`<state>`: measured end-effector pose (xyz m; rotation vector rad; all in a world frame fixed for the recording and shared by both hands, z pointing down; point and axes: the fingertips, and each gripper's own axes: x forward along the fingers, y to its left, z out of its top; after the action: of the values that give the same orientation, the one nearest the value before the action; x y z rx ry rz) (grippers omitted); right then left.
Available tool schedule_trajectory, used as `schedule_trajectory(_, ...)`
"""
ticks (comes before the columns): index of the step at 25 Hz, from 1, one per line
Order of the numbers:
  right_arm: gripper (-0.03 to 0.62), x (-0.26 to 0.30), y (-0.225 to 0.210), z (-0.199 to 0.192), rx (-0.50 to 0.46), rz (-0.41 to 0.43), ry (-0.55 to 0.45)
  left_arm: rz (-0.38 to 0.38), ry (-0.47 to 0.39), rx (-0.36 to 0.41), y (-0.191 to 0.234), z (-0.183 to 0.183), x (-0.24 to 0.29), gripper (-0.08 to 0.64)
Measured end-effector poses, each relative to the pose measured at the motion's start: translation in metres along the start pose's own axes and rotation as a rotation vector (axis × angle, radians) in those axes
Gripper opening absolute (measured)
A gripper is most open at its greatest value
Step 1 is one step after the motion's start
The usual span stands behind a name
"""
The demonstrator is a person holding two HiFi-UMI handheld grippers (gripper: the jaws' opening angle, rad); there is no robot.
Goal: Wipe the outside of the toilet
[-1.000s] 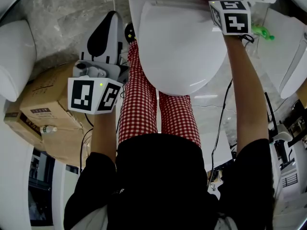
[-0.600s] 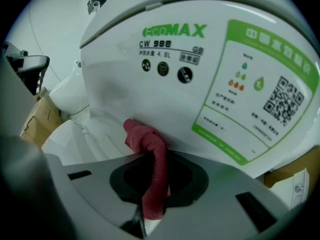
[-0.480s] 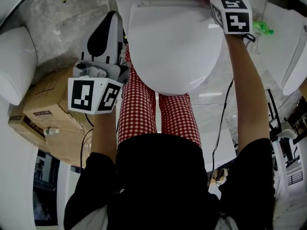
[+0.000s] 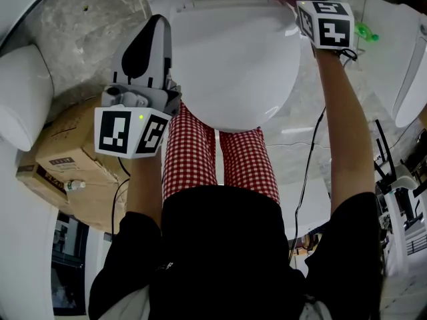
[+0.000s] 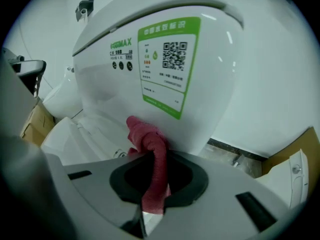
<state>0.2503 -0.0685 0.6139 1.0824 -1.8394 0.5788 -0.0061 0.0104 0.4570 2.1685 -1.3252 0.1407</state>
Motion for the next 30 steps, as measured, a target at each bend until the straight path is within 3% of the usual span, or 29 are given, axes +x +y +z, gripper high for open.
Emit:
schedule_trajectory(17, 0.055, -0.043, -0.045, -0.027, 0.097, -0.105, -0.068, -0.029, -0.011, 0.031, -0.032, -0.007, -0.001, 0.009)
schedule_trajectory(23, 0.055, -0.073, -0.046, -0.021, 0.167, -0.083, -0.195, -0.040, -0.027, 0.051, -0.050, -0.004, 0.001, 0.009)
schedule_trajectory(30, 0.055, -0.130, -0.042, -0.004, 0.281, -0.051, -0.420, -0.090, -0.042, 0.086, -0.086, 0.002, 0.005, 0.009)
